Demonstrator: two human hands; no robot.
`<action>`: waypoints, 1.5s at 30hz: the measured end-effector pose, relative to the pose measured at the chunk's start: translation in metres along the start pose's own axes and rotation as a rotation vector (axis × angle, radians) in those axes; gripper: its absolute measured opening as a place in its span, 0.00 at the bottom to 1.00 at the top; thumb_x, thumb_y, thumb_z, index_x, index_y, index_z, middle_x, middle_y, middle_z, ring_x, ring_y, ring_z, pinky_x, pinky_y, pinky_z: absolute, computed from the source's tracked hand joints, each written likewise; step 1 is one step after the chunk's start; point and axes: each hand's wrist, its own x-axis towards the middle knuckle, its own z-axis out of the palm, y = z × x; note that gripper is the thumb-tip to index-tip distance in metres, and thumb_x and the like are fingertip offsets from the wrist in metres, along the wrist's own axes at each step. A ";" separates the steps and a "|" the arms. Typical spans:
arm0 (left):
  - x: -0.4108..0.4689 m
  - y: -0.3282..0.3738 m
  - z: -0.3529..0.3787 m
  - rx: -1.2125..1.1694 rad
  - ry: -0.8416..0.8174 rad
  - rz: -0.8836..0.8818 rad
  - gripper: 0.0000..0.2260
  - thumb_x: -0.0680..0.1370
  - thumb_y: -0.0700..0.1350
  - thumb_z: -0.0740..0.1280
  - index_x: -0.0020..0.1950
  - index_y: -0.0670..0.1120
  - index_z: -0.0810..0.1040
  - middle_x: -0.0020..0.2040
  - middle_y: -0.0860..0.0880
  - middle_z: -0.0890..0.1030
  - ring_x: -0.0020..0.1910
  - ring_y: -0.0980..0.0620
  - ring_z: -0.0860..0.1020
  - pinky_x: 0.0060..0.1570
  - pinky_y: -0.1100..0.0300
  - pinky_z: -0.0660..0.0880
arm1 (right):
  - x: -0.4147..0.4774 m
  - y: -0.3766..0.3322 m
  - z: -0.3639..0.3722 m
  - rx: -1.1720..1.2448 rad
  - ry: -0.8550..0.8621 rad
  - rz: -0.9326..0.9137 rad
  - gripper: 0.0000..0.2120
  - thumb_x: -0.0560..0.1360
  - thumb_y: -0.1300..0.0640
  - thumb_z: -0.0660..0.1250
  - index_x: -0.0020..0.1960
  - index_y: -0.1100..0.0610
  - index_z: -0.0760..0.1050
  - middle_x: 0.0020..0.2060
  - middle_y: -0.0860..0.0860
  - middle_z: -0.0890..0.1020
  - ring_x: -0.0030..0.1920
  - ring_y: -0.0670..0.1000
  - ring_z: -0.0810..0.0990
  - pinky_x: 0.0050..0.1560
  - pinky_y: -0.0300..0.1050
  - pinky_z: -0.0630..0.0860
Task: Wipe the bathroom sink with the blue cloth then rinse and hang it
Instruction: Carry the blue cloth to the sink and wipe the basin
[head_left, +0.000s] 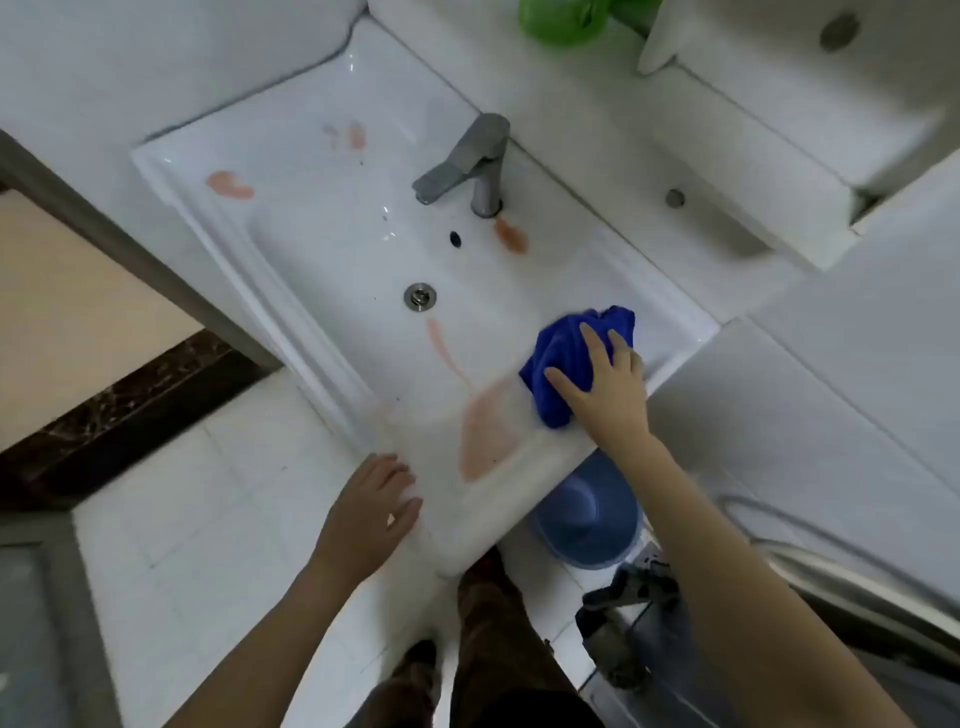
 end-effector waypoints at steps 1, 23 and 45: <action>0.001 -0.004 0.004 0.005 0.030 0.010 0.16 0.78 0.52 0.62 0.52 0.42 0.81 0.54 0.47 0.81 0.62 0.48 0.74 0.68 0.63 0.66 | 0.010 -0.002 0.006 -0.070 -0.042 0.011 0.40 0.73 0.31 0.62 0.79 0.44 0.52 0.79 0.56 0.52 0.76 0.63 0.55 0.71 0.65 0.62; -0.032 0.025 -0.091 -0.277 0.299 -0.437 0.08 0.82 0.46 0.62 0.58 0.53 0.79 0.55 0.60 0.78 0.57 0.63 0.74 0.55 0.77 0.64 | -0.065 -0.099 -0.040 0.879 -0.174 -0.122 0.13 0.76 0.62 0.70 0.59 0.56 0.78 0.53 0.50 0.82 0.51 0.47 0.82 0.50 0.42 0.79; -0.373 0.035 0.000 -0.609 0.838 -1.540 0.07 0.82 0.47 0.62 0.56 0.54 0.78 0.55 0.57 0.80 0.51 0.67 0.75 0.48 0.74 0.67 | -0.213 -0.238 0.137 0.468 -0.961 -0.478 0.09 0.72 0.71 0.71 0.43 0.58 0.80 0.39 0.57 0.82 0.39 0.51 0.78 0.40 0.38 0.75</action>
